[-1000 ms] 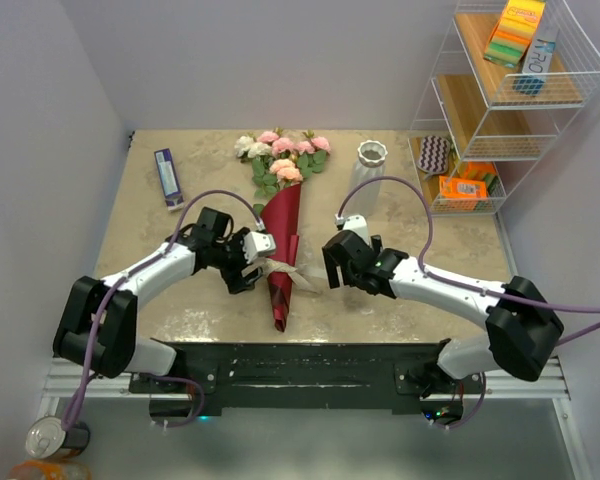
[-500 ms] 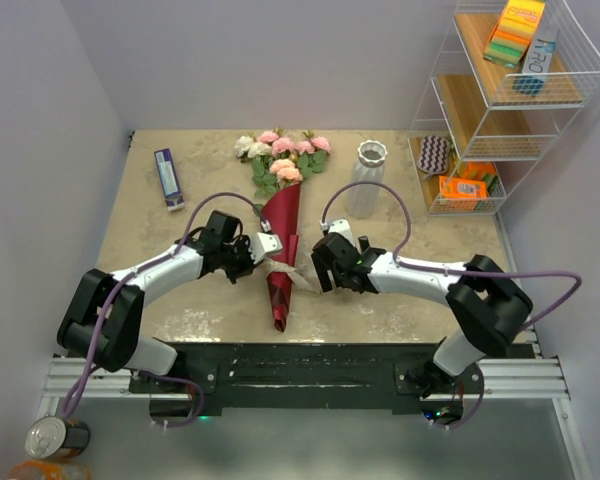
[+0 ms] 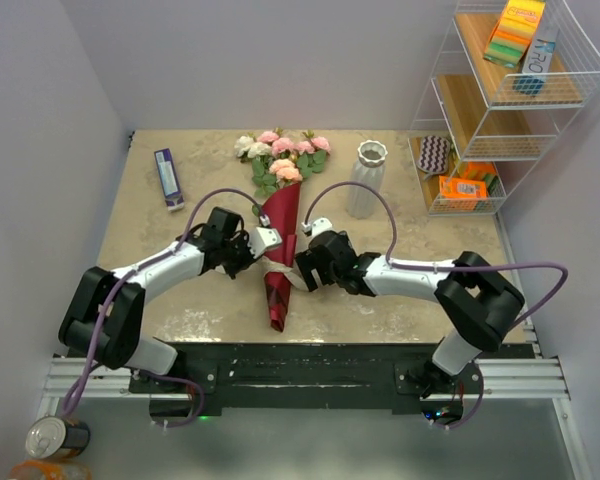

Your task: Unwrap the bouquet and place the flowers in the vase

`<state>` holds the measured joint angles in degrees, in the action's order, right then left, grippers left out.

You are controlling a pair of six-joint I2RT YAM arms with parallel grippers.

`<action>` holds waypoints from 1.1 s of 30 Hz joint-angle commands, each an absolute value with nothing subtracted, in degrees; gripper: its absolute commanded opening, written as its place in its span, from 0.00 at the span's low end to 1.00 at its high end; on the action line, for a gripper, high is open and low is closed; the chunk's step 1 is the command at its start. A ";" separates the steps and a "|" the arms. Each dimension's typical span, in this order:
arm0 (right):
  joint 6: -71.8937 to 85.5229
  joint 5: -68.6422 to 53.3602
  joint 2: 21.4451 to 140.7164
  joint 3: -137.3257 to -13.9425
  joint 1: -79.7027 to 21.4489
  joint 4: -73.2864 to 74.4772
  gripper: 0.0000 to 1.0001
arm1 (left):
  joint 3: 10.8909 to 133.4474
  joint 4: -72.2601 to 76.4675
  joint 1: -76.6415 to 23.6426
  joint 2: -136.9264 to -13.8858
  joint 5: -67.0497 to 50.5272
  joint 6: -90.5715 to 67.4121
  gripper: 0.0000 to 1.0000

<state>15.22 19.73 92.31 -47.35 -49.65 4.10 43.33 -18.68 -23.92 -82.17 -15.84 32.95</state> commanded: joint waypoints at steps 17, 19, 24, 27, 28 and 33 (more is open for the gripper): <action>4.84 12.57 103.18 -53.61 -51.94 -11.95 0.91 | 43.33 -11.69 -23.99 -89.65 -1.49 31.38 0.00; 4.57 13.01 103.80 -54.66 -51.94 -10.73 0.83 | 43.07 -11.78 -23.99 -89.30 -1.50 31.46 0.00; 7.29 13.97 101.09 -53.37 -52.03 -7.99 0.24 | 42.63 -12.30 -23.99 -87.37 -2.37 31.03 0.00; 9.05 17.82 95.90 -49.76 -52.12 -7.91 0.00 | 43.41 -13.88 -23.99 -85.44 -4.04 29.98 0.00; 9.40 18.71 94.32 -49.14 -52.03 -7.39 0.00 | 43.59 -14.93 -23.99 -84.82 -4.83 29.80 0.00; 12.38 25.03 81.17 -45.01 -52.12 -3.27 0.00 | 45.17 -18.80 -23.91 -78.32 -7.38 30.06 0.00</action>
